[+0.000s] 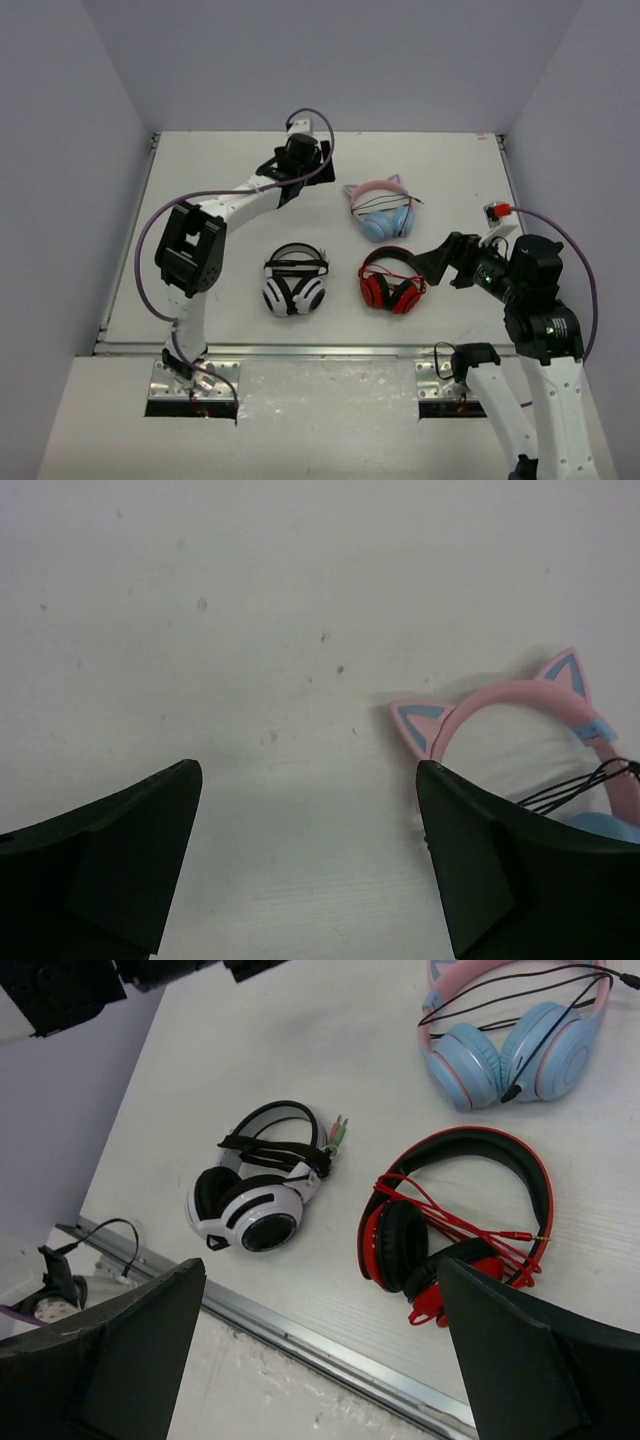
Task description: Wrap the headphones
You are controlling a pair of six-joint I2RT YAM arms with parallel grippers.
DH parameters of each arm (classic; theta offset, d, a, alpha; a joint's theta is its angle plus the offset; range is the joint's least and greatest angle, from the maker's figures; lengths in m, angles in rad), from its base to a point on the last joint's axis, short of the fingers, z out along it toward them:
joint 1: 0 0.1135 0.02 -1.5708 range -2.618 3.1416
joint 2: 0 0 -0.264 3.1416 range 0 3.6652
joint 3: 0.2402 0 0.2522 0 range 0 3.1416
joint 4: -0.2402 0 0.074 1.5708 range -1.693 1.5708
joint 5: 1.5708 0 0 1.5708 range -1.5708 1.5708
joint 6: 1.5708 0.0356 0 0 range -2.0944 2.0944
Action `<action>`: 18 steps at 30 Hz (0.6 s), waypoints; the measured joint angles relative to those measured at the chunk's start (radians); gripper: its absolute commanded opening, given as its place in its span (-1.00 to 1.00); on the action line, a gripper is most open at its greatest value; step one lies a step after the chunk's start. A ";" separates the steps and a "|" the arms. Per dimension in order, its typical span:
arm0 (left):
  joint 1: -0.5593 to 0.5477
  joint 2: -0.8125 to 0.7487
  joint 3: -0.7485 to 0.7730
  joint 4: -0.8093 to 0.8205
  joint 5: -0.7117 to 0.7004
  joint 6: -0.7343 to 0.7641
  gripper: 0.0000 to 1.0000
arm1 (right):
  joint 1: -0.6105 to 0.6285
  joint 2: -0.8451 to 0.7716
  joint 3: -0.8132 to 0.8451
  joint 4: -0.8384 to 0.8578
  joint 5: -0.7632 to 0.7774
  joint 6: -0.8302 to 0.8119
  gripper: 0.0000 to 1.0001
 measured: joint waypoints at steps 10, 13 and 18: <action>-0.090 -0.665 -0.498 -0.122 -0.211 -0.084 1.00 | 0.000 -0.068 0.041 -0.122 0.200 -0.080 0.98; -0.090 -0.971 -0.534 -0.156 -0.303 -0.103 1.00 | 0.000 -0.104 0.038 -0.127 0.285 -0.117 0.98; -0.090 -1.322 -0.598 -0.274 -0.459 -0.069 1.00 | 0.000 -0.100 -0.002 -0.134 0.375 -0.158 0.98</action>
